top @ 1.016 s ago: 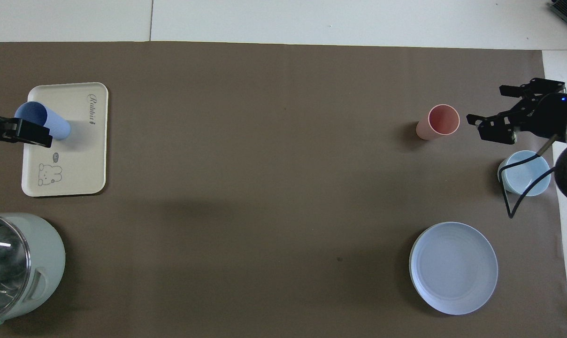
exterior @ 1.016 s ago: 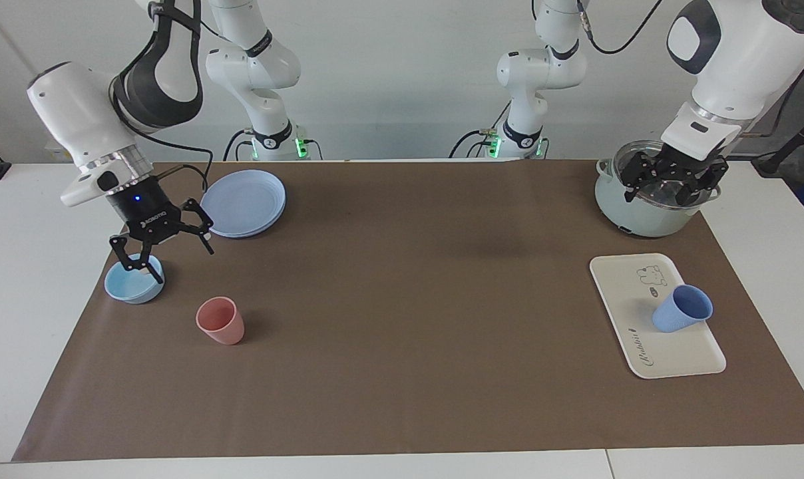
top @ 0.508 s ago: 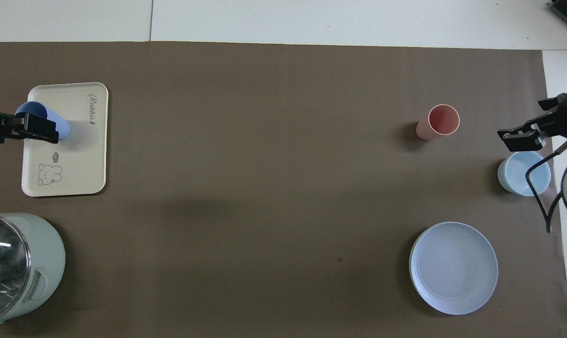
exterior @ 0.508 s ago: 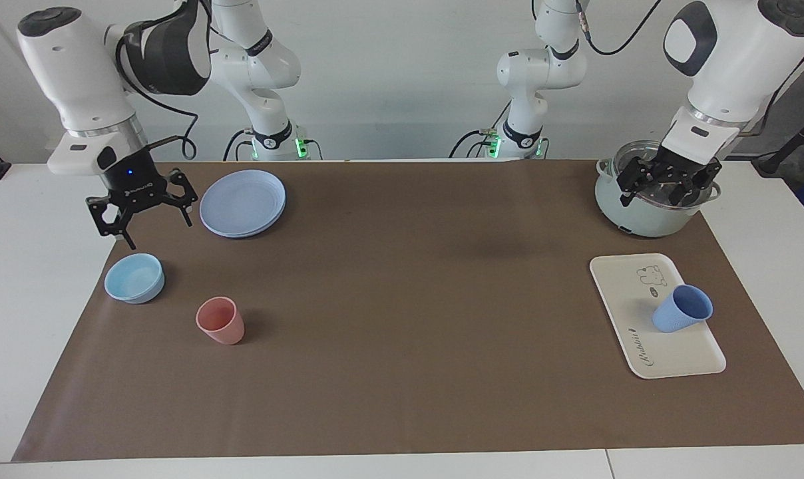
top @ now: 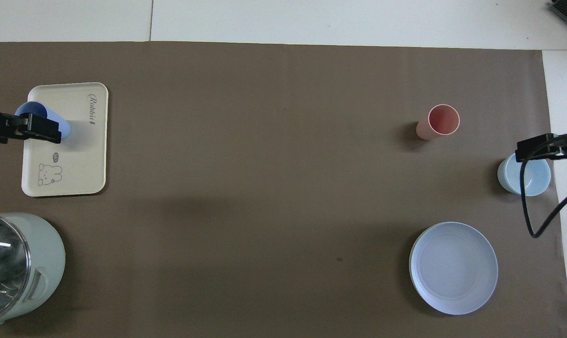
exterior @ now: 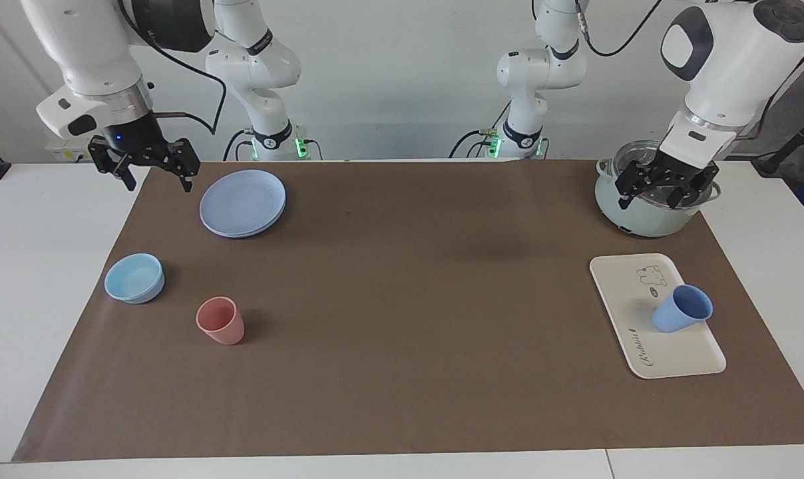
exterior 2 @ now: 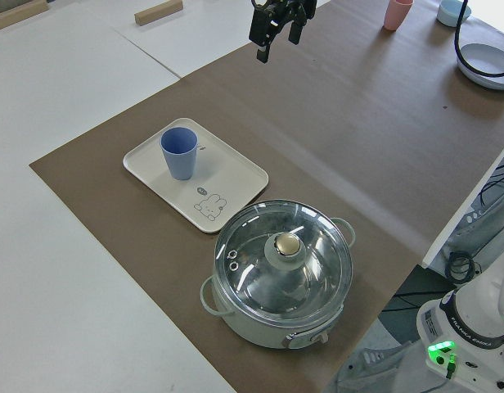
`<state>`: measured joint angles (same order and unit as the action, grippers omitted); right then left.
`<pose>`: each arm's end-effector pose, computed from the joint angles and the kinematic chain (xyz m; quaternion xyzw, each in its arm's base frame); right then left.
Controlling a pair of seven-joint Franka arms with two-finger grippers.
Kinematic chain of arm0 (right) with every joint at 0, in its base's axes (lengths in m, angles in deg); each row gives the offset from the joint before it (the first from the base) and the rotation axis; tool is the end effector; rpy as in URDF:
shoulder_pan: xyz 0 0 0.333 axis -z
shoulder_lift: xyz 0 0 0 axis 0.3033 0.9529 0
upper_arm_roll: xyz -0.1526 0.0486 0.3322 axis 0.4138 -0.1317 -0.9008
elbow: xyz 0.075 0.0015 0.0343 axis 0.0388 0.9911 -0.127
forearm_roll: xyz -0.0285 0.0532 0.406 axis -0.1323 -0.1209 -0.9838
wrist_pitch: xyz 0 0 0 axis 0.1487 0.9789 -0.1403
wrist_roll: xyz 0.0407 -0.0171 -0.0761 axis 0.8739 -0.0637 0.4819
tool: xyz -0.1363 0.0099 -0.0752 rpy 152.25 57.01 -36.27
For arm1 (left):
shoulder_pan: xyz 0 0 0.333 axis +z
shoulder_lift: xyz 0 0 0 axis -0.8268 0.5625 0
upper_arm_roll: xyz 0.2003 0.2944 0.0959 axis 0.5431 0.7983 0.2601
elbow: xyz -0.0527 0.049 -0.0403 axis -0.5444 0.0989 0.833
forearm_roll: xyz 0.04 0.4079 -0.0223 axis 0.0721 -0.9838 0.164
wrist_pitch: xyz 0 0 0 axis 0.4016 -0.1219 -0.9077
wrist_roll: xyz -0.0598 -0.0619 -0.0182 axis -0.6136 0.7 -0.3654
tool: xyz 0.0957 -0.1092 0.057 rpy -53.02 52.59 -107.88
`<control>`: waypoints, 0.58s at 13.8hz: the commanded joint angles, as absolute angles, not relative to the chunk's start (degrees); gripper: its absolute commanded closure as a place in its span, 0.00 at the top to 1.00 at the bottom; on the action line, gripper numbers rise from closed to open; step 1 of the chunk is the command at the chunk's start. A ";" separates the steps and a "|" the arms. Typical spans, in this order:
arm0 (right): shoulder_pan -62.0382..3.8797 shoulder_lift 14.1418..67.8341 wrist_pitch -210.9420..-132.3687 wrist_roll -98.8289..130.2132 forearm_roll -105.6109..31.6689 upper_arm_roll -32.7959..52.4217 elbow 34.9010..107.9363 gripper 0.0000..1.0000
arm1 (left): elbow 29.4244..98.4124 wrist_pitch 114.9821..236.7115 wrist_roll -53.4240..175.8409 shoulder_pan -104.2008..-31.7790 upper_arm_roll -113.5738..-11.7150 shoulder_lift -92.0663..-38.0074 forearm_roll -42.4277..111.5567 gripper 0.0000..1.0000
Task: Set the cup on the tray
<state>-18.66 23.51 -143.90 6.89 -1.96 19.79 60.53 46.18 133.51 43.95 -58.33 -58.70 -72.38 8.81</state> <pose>0.5557 -0.0297 0.6277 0.9990 -0.0217 -0.0081 0.0375 0.5987 -0.0161 0.5992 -0.9994 0.0306 -0.0170 0.0049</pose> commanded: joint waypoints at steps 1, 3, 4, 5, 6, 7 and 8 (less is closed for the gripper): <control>-17.92 23.10 -141.07 4.62 -4.45 19.83 60.13 1.00 | 47.80 133.88 44.10 -58.59 -59.00 -74.04 9.08 1.00; -17.57 22.49 -141.25 4.62 -5.49 19.91 60.65 1.00 | 47.88 133.79 44.10 -58.67 -59.26 -74.13 8.99 1.00; -17.74 22.48 -141.59 4.70 -5.68 20.00 60.65 1.00 | 47.97 133.44 43.66 -58.76 -59.35 -74.30 8.99 1.00; -17.74 22.48 -141.60 4.79 -5.59 19.91 60.65 1.00 | 47.89 132.83 42.87 -58.76 -59.35 -74.31 8.99 1.00; -18.44 22.31 -141.34 5.05 -5.50 19.57 61.00 1.00 | 47.88 132.48 41.91 -58.67 -59.27 -74.48 8.90 1.00; -18.45 22.39 -140.98 5.75 -4.98 19.39 60.66 1.00 | 47.88 132.21 41.38 -58.59 -59.27 -74.66 8.90 1.00; -18.45 22.74 -140.11 7.67 -4.37 19.30 60.05 1.00 | 47.88 131.95 40.76 -58.59 -59.27 -74.83 8.90 1.00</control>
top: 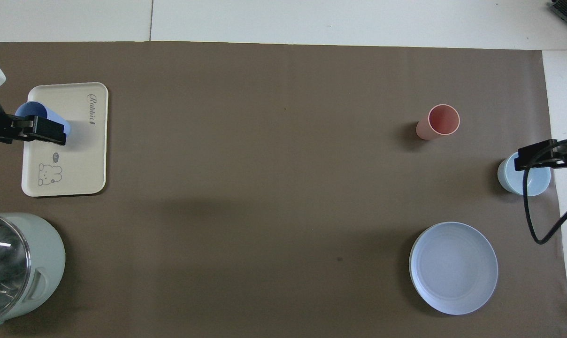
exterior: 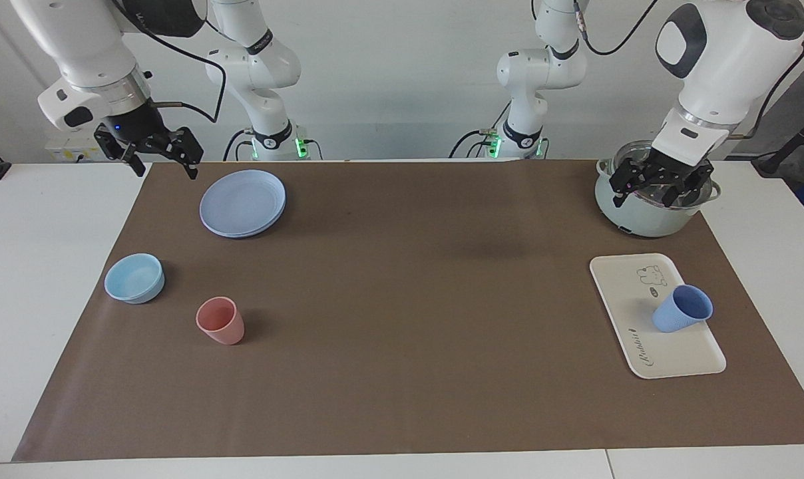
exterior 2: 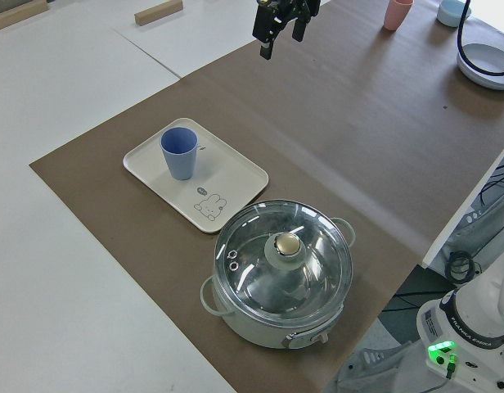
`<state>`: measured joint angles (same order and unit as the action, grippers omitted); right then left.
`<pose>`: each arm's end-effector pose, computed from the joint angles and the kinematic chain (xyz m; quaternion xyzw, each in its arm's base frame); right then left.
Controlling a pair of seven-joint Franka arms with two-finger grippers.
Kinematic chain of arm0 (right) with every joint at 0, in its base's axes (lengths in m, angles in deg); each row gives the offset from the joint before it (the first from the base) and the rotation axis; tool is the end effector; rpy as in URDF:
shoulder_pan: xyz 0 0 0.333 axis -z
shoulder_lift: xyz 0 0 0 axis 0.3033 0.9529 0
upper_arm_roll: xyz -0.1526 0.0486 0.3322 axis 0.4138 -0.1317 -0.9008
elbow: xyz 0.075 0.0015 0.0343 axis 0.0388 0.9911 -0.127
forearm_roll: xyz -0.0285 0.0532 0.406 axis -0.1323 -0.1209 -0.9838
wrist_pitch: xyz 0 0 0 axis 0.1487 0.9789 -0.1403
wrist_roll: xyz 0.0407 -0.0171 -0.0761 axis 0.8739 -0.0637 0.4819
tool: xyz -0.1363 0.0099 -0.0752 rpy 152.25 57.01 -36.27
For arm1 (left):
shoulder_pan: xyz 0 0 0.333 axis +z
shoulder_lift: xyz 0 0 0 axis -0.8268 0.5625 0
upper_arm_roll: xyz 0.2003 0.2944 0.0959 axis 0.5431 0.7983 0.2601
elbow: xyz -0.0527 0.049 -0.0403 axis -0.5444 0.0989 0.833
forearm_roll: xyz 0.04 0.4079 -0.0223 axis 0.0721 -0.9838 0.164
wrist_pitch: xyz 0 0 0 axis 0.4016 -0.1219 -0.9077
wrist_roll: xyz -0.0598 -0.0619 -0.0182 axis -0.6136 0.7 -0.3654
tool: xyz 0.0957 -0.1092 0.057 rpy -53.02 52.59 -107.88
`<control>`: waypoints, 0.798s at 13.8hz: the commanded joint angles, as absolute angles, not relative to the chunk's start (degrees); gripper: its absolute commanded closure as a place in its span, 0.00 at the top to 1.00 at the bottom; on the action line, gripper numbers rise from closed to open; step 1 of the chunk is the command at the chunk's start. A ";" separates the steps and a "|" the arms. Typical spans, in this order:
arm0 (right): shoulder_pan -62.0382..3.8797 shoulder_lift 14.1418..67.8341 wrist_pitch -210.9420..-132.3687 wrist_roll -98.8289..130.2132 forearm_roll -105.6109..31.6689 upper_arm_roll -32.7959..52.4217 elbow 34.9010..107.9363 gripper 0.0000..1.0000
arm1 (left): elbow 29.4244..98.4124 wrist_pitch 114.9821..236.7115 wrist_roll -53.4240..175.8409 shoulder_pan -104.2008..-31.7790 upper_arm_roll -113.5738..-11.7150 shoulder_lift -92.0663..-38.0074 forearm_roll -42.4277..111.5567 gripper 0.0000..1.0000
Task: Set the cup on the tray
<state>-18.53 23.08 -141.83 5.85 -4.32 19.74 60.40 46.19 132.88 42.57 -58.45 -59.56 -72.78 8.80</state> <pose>0.5481 -0.0240 0.6296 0.9991 -0.0318 -0.0209 0.0168 0.5948 -0.0259 0.6022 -0.9986 0.0512 -0.0149 0.0047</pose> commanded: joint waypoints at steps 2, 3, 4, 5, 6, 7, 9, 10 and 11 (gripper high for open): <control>-18.36 23.10 -139.57 14.00 -3.48 19.30 58.81 1.00 | 47.88 131.95 40.58 -58.59 -59.27 -74.83 8.99 1.00; -18.36 23.10 -139.75 14.11 -3.39 19.30 58.90 1.00 | 47.88 132.03 40.58 -58.59 -59.27 -74.83 8.99 1.00; -18.53 23.01 -140.10 14.20 -3.31 19.30 58.98 1.00 | 47.88 132.03 40.58 -58.41 -59.27 -74.92 8.99 1.00; -18.53 23.01 -140.45 14.11 -3.04 19.21 59.16 1.00 | 47.80 132.03 40.58 -58.32 -59.27 -74.92 8.99 1.00; -18.53 22.84 -140.45 14.02 -3.04 19.21 59.51 1.00 | 47.62 131.95 40.58 -58.32 -59.18 -75.10 8.99 1.00; -18.45 22.83 -140.37 14.02 -3.22 19.30 59.51 1.00 | 47.36 131.86 40.58 -58.32 -59.18 -75.27 8.99 1.00; -18.45 22.75 -140.37 13.41 -3.31 19.12 59.60 1.00 | 47.27 131.25 40.58 -58.50 -59.18 -75.53 8.99 1.00; -18.45 22.75 -140.45 12.45 -3.48 19.12 59.51 1.00 | 47.27 130.89 40.58 -58.50 -59.18 -75.97 8.99 1.00; -18.45 22.75 -140.45 11.31 -3.57 19.12 59.60 1.00 | 47.36 130.72 40.67 -58.50 -59.26 -76.32 8.99 1.00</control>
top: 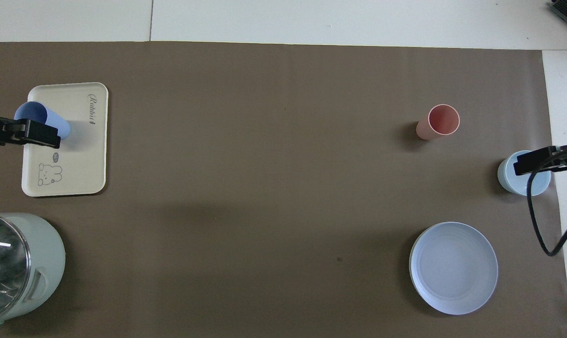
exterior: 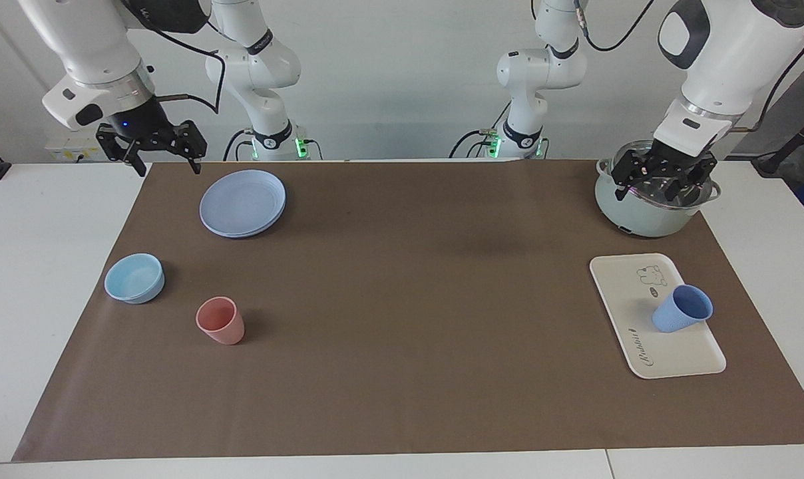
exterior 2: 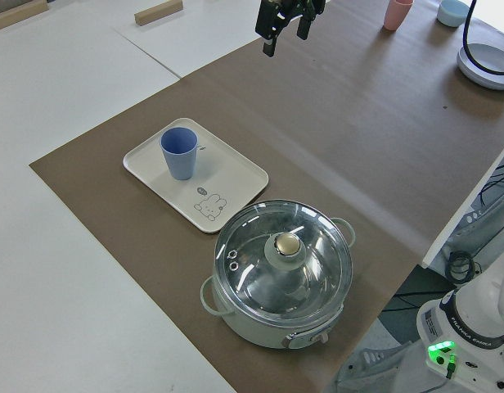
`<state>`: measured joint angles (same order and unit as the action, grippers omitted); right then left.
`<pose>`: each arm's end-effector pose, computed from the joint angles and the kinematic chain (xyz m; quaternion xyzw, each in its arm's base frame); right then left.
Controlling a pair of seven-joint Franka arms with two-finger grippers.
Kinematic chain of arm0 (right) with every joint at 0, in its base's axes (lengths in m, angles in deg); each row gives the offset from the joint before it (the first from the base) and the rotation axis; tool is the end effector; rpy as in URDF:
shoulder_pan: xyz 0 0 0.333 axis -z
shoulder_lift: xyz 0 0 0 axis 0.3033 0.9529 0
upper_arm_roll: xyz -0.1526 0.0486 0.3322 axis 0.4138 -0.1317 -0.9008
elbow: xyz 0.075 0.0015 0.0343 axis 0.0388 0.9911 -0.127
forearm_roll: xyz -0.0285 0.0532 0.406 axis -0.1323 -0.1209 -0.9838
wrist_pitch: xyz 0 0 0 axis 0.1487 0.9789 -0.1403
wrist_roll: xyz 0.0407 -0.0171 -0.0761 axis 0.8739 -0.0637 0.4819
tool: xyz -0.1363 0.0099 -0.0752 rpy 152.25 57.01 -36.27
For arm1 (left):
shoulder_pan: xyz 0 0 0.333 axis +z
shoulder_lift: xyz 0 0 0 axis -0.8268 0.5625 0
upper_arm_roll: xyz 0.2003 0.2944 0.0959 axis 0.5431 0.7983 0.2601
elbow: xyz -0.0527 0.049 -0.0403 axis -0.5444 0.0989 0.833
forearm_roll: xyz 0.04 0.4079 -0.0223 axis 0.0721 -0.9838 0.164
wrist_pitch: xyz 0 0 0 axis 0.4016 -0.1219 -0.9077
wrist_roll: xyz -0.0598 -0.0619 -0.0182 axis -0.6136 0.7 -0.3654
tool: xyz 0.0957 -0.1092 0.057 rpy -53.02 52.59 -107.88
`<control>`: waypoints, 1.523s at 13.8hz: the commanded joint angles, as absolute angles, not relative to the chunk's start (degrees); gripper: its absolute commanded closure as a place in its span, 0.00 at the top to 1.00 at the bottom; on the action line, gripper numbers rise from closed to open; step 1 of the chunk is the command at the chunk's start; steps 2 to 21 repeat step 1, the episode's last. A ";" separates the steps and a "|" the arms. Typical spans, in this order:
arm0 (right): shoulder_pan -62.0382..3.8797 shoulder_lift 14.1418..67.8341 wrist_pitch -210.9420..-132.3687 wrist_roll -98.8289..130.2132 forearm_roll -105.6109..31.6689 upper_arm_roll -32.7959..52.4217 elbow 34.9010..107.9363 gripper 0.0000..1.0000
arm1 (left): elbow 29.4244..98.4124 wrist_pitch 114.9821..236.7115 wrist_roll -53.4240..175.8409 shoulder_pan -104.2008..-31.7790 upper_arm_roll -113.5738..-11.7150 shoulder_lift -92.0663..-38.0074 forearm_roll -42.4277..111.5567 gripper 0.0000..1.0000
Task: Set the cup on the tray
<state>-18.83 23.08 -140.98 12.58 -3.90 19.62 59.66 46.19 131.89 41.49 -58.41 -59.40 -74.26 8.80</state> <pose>0.5468 -0.0211 0.6347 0.9991 0.0301 -0.0230 0.0193 0.5851 -0.0234 0.6158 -0.9981 0.0587 -0.0192 0.0050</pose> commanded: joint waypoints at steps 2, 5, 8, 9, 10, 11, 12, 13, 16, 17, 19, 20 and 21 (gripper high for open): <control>-18.53 22.75 -140.45 10.25 -3.83 19.12 59.60 1.00 | 47.62 130.72 40.84 -58.50 -59.27 -76.33 8.99 1.00; -18.53 22.75 -140.45 10.25 -3.83 19.12 59.60 1.00 | 47.62 130.72 40.84 -58.50 -59.27 -76.33 8.99 1.00; -18.53 22.75 -140.45 10.25 -3.83 19.12 59.60 1.00 | 47.62 130.72 40.84 -58.50 -59.27 -76.33 8.99 1.00; -18.53 22.75 -140.45 10.25 -3.83 19.12 59.60 1.00 | 47.62 130.72 40.84 -58.50 -59.27 -76.33 8.99 1.00; -18.53 22.75 -140.45 10.25 -3.83 19.12 59.60 1.00 | 47.62 130.72 40.84 -58.50 -59.27 -76.33 8.99 1.00; -18.53 22.75 -140.45 10.25 -3.83 19.12 59.60 1.00 | 47.62 130.72 40.84 -58.50 -59.27 -76.33 8.99 1.00; -18.53 22.75 -140.45 10.25 -3.83 19.12 59.60 1.00 | 47.62 130.72 40.84 -58.50 -59.27 -76.33 8.99 1.00; -18.53 22.75 -140.45 10.25 -3.83 19.12 59.60 1.00 | 47.62 130.72 40.84 -58.50 -59.27 -76.33 8.99 1.00; -18.53 22.75 -140.45 10.25 -3.83 19.12 59.60 1.00 | 47.62 130.72 40.84 -58.50 -59.27 -76.33 8.99 1.00; -18.53 22.75 -140.45 10.25 -3.83 19.12 59.60 1.00 | 47.62 130.72 40.84 -58.50 -59.27 -76.33 8.99 1.00; -18.53 22.75 -140.45 10.25 -3.83 19.12 59.60 1.00 | 47.62 130.72 40.84 -58.50 -59.27 -76.33 8.99 1.00; -18.53 22.75 -140.45 10.25 -3.83 19.12 59.60 1.00 | 47.62 130.72 40.84 -58.50 -59.27 -76.33 8.99 1.00; -18.53 22.75 -140.45 10.25 -3.83 19.12 59.60 1.00 | 47.62 130.72 40.84 -58.50 -59.27 -76.33 8.99 1.00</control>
